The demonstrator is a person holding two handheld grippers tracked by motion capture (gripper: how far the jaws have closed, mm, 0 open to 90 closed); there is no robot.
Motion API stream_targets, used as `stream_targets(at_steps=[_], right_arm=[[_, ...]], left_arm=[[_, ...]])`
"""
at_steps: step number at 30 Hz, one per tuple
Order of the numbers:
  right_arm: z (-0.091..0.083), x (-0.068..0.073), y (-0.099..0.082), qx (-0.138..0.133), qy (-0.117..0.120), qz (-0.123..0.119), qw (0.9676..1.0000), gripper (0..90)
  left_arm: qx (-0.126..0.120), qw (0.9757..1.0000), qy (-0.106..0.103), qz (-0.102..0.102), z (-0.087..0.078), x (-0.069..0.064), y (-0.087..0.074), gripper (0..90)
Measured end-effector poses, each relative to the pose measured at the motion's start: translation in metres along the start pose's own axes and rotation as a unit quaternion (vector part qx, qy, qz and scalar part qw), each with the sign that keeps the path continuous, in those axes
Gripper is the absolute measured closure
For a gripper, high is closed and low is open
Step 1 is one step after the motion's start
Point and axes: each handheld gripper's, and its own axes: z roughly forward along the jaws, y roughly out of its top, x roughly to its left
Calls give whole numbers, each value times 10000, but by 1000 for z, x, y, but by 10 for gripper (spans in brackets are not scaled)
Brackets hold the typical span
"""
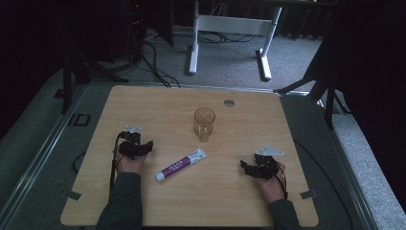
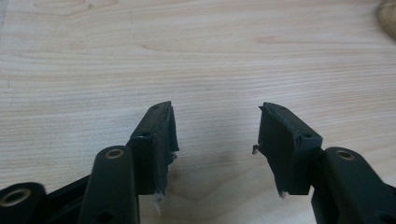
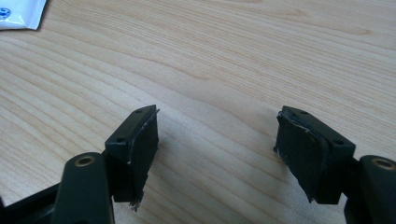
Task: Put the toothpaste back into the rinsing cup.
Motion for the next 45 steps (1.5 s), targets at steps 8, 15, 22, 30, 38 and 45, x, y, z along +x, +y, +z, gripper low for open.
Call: stream_targets(at_steps=[8, 15, 22, 30, 38, 45], right_arm=[[0, 0, 0, 0, 0, -2, 10000, 295], [0, 0, 0, -7, 5, -4, 10000, 294], [0, 0, 0, -3, 17, -14, 10000, 294], [1, 0, 1, -3, 19, -25, 10000, 295], [1, 0, 1, -1, 20, -26, 10000, 295], [1, 0, 1, -1, 25, -30, 10000, 295]], left_arm=[[-101, 9996, -184, 182, -20, -7, 6, 442], [-244, 9981, -335, 452, -39, -18, 12, 442], [-206, 9969, -500, 566, -49, -26, 16, 443], [-121, 9956, -604, 708, -56, -30, 21, 443], [-58, 9931, -749, 906, -61, -36, 27, 443], [-5, 9915, -832, 1004, -63, -43, 32, 443]])
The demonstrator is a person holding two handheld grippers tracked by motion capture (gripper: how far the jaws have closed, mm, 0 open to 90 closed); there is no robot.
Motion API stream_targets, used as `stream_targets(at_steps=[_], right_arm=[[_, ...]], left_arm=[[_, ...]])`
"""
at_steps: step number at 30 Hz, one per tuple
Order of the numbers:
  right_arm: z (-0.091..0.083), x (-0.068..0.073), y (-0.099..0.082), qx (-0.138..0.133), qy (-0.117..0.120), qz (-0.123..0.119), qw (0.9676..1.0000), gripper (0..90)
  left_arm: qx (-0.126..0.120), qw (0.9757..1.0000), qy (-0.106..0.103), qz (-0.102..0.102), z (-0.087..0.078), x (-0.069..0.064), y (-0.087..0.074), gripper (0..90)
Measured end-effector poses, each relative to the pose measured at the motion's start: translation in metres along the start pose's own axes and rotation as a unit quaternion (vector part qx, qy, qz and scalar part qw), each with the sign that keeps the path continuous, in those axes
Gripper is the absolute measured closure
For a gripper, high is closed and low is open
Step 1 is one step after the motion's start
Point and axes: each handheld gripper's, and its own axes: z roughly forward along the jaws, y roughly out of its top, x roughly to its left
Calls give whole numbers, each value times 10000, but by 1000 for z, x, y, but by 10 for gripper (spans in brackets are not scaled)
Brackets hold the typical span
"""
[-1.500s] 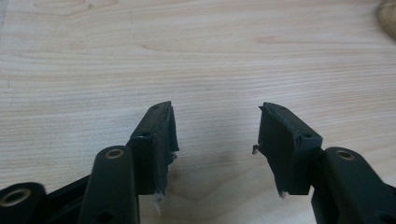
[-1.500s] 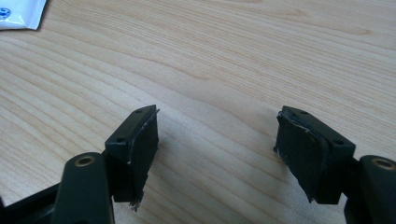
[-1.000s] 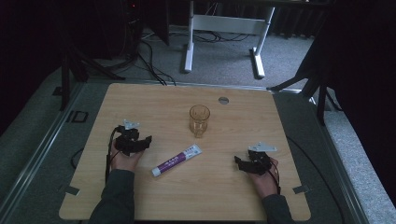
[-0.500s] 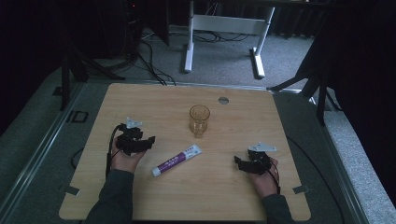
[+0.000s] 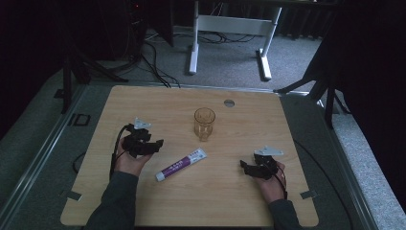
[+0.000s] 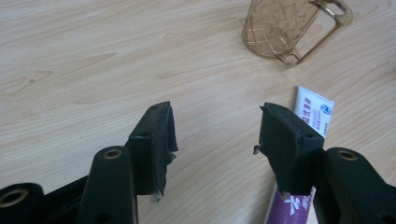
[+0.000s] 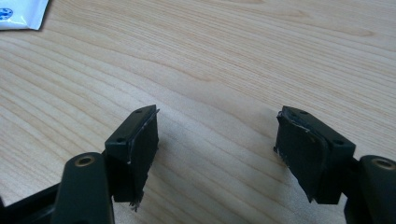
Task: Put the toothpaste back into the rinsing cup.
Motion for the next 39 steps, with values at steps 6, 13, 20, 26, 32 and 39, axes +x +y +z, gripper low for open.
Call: stream_targets(at_steps=[6, 13, 20, 26, 32, 39], right_arm=[[0, 0, 0, -1, 1, 0, 10000, 295], [0, 0, 0, 2, 4, 3, 10000, 294], [0, 0, 0, 4, 5, 6, 10000, 294], [0, 0, 0, 7, 10, -7, 10000, 294], [0, 0, 0, 6, 13, -13, 10000, 294], [0, 0, 0, 5, 13, -17, 10000, 295]], left_arm=[[77, 9998, -49, 152, 1, -4, 4, 443], [116, 9994, -87, 318, -1, -8, 9, 448], [200, 9988, -61, 434, -2, -10, 11, 448], [244, 9983, -87, 513, -2, -10, 13, 449], [264, 9971, -176, 689, -4, -12, 15, 450], [310, 9961, -175, 807, -6, -14, 18, 454]])
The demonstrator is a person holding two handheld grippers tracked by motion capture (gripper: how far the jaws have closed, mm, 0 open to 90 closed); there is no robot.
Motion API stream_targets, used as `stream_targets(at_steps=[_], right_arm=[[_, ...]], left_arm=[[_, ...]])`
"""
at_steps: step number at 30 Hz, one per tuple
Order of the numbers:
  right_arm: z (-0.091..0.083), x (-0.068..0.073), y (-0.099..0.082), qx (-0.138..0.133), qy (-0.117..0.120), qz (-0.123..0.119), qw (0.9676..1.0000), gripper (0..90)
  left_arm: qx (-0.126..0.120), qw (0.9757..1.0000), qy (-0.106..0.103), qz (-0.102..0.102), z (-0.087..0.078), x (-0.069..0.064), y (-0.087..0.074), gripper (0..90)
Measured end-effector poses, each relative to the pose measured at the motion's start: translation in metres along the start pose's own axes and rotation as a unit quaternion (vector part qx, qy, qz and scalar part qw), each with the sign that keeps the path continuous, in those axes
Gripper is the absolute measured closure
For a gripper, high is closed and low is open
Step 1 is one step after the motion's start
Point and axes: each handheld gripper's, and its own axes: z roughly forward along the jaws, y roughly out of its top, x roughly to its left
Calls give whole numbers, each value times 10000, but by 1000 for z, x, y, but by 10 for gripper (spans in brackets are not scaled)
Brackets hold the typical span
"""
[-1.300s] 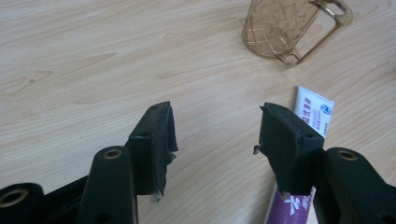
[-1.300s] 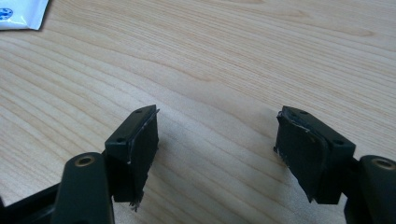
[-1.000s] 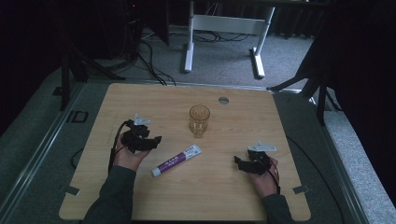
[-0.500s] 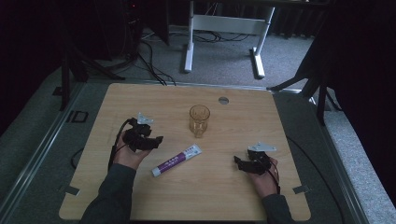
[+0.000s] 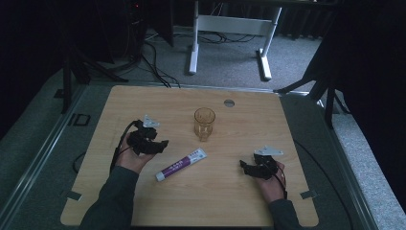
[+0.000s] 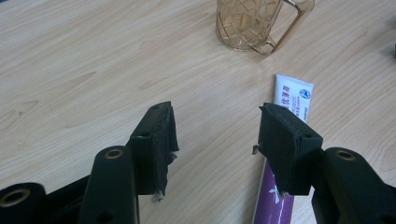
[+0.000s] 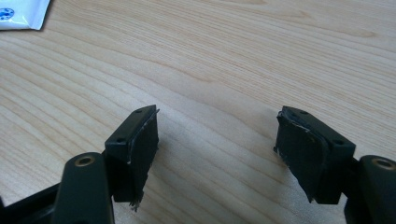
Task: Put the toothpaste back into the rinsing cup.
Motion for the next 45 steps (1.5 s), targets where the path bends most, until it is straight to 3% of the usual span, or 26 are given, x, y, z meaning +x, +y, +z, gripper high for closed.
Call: stream_targets(at_steps=[28, 45], right_arm=[[0, 0, 0, -1, 4, -4, 10000, 294], [0, 0, 0, 0, 5, -1, 10000, 294]], left_arm=[[312, 9990, -16, 312, 7, -8, 6, 441], [617, 9970, -100, 466, 14, -15, 9, 461]])
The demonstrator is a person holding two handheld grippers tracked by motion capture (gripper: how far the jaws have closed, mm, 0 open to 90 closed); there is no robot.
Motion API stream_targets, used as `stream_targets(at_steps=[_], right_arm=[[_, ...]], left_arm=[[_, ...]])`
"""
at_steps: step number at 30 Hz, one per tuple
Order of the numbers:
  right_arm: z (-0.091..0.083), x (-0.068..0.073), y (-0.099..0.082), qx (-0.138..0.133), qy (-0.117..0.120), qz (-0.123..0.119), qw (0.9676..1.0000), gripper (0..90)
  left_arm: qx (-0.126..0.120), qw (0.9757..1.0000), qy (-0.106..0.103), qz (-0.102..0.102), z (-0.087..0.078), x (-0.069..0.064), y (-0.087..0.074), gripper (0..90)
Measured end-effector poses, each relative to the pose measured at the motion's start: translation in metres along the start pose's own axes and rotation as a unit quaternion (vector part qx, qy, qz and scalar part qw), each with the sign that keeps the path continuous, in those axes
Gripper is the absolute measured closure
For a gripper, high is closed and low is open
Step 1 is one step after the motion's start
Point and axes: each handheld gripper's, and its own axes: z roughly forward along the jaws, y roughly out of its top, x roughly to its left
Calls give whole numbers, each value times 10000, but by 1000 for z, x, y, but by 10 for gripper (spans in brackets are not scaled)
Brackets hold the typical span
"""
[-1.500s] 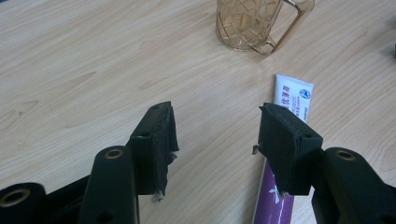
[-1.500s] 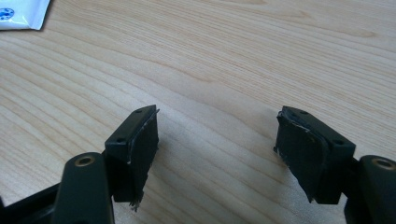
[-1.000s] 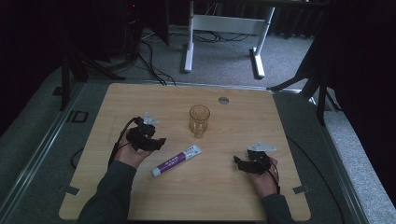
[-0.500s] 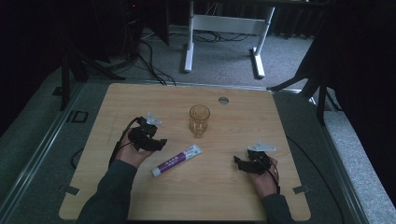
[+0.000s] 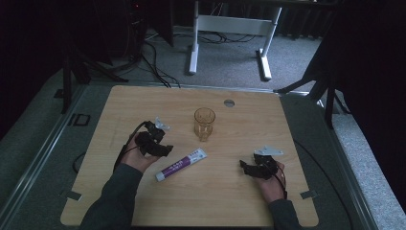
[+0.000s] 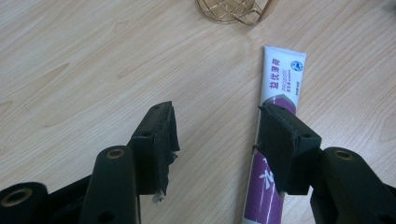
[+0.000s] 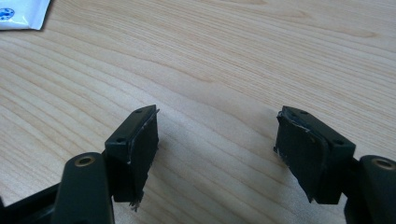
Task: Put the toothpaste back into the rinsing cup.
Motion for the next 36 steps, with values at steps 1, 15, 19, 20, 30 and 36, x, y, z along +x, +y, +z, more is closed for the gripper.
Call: stream_targets(at_steps=[1, 15, 19, 20, 30, 36], right_arm=[[0, 0, 0, 0, -1, -3, 10000, 294], [0, 0, 0, -3, -2, -2, 10000, 294], [0, 0, 0, -3, -2, -1, 10000, 294], [0, 0, 0, -2, -2, 1, 10000, 295], [0, 0, 0, -2, -1, 1, 10000, 294], [0, 0, 0, -2, -1, 1, 10000, 294]], left_arm=[[21, 10000, -3, 12, 0, 0, 0, 464], [249, 9996, -49, 89, 9, -6, 4, 474], [329, 9994, -63, 113, 12, -8, 4, 475], [352, 9993, -62, 122, 13, -8, 5, 475], [441, 9989, -104, 135, 19, -10, 6, 477], [521, 9984, -105, 211, 23, -13, 8, 478]])
